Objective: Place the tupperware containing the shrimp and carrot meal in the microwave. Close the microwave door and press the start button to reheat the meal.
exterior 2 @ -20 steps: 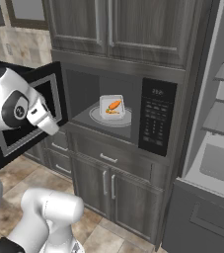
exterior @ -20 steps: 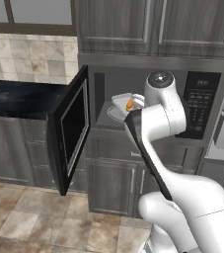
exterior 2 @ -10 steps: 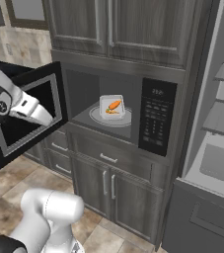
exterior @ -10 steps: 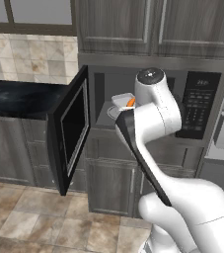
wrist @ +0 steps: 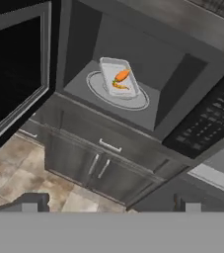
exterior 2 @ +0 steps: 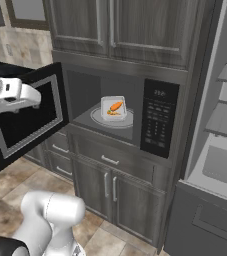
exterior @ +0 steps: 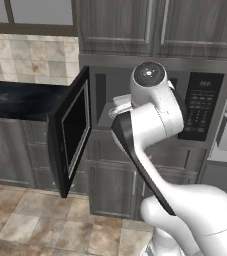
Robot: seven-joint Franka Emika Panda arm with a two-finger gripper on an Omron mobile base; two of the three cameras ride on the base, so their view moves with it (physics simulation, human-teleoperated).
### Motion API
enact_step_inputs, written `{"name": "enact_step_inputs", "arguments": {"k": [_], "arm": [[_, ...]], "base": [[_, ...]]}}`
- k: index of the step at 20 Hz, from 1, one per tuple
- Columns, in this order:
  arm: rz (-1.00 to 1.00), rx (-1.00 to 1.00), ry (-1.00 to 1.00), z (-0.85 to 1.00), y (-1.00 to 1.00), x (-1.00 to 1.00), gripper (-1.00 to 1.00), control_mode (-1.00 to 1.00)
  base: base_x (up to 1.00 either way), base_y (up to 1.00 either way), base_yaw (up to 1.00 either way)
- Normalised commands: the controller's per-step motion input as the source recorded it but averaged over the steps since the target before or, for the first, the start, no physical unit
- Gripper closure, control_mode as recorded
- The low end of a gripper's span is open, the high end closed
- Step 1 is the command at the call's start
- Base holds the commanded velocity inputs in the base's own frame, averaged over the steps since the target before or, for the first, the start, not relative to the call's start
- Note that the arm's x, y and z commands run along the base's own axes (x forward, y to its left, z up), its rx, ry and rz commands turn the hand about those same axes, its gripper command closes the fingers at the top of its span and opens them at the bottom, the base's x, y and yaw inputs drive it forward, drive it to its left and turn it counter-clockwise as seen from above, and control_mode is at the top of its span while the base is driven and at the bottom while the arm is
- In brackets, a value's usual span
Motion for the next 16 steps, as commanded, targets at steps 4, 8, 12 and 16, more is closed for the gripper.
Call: {"name": "enact_step_inputs", "arguments": {"k": [4, 8, 12, 16], "arm": [[0.19, -0.14, -0.15, 0.60, 0.53, 0.00, -1.00, -1.00], [0.12, -0.19, -0.03, 0.51, 0.81, 0.00, -1.00, -1.00], [0.12, -0.22, -0.07, 0.29, 0.93, 0.00, -1.00, -1.00], [0.10, -0.26, -0.01, 0.12, 1.00, 0.00, -1.00, -1.00]], "base": [[0.00, 0.00, 0.00], [0.00, 0.00, 0.00], [0.00, 0.00, 0.00], [0.00, 0.00, 0.00]]}}
